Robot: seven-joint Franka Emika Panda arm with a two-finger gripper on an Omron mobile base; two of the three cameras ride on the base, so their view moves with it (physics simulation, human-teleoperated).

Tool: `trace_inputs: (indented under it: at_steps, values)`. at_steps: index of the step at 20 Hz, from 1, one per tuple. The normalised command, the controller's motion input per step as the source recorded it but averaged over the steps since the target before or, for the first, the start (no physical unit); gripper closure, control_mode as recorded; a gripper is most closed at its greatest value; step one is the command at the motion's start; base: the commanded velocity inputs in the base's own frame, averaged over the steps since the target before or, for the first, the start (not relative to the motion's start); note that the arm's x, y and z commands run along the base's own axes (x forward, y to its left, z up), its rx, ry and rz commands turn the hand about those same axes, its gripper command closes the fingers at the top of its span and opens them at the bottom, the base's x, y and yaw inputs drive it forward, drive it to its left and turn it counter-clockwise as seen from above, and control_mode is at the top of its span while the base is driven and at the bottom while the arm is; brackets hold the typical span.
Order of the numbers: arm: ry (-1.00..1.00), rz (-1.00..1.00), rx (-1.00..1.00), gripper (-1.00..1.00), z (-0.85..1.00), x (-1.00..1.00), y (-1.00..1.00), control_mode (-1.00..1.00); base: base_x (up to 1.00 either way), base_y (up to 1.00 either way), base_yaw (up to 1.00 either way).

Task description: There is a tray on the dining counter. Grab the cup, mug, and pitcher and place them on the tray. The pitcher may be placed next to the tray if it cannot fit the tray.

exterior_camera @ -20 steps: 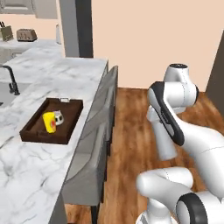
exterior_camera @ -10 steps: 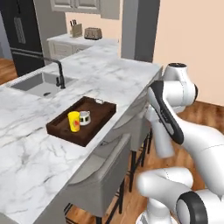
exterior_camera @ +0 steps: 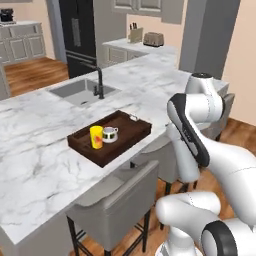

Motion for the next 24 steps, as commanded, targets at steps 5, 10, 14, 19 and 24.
trace_inputs:
  at_steps: [5, 10, 14, 19, 24]
  values:
    - [0.00, 0.00, 0.00, 1.00, 0.00, 0.00, 0.00, 1.00, 0.00, -0.65, 0.43]
    - [0.00, 0.00, 0.00, 1.00, 0.00, 0.00, 0.00, 1.00, 0.02, -0.61, 0.49]
    - [0.00, 0.00, 0.00, 1.00, 0.00, 0.00, 0.00, 1.00, 0.07, -0.51, 0.46]
    - [0.00, 0.00, 0.00, 1.00, 0.00, 0.00, 0.00, 1.00, 0.27, -0.48, 0.32]
    - [0.00, 0.00, 0.00, 1.00, 0.00, 0.00, 0.00, 1.00, 0.34, -0.49, 0.17]
